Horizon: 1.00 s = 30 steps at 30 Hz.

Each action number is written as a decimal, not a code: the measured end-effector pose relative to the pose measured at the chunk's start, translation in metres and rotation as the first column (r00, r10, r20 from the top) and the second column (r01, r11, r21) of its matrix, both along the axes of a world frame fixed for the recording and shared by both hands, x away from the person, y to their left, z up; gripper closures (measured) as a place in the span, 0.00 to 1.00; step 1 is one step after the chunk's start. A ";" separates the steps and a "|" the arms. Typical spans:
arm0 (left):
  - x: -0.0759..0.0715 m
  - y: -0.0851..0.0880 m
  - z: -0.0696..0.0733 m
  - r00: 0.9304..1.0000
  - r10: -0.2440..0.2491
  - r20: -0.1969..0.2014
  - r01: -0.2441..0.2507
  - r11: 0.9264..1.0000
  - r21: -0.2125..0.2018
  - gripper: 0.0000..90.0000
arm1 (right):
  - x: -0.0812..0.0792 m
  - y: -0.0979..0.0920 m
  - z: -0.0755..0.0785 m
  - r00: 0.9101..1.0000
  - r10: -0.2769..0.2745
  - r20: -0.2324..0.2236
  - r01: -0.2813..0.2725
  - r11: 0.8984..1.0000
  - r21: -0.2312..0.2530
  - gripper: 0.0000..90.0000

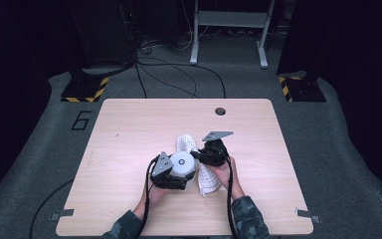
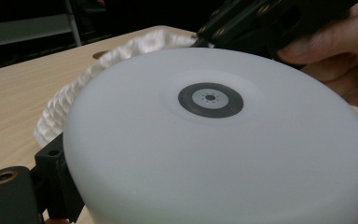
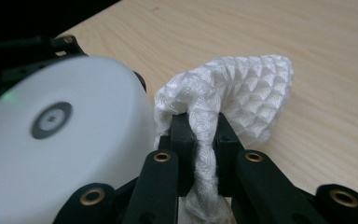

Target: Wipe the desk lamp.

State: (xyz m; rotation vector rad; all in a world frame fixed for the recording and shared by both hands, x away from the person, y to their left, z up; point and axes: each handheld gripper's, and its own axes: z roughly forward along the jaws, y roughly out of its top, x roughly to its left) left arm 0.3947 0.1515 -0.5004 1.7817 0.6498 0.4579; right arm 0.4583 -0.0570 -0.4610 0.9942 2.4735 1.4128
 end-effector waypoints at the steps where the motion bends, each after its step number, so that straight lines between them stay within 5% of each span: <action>1: 0.000 0.000 0.000 1.000 0.000 -0.001 0.000 1.000 0.000 0.09 | 0.002 0.001 -0.003 1.000 0.005 -0.013 -0.005 1.000 -0.009 0.92; 11: 0.000 0.000 0.000 1.000 0.000 0.004 0.000 1.000 0.007 0.09 | 0.005 0.002 -0.036 0.989 -0.004 -0.149 -0.013 0.993 -0.115 0.93; 14: 0.000 0.000 0.000 1.000 0.001 0.005 -0.001 1.000 0.007 0.09 | 0.003 -0.002 -0.041 0.984 -0.003 -0.181 -0.018 0.993 -0.114 0.93; 30: 0.000 0.000 0.000 1.000 0.003 0.006 -0.003 1.000 0.010 0.09 | -0.047 -0.018 -0.040 0.996 -0.003 -0.093 -0.005 0.996 -0.087 0.93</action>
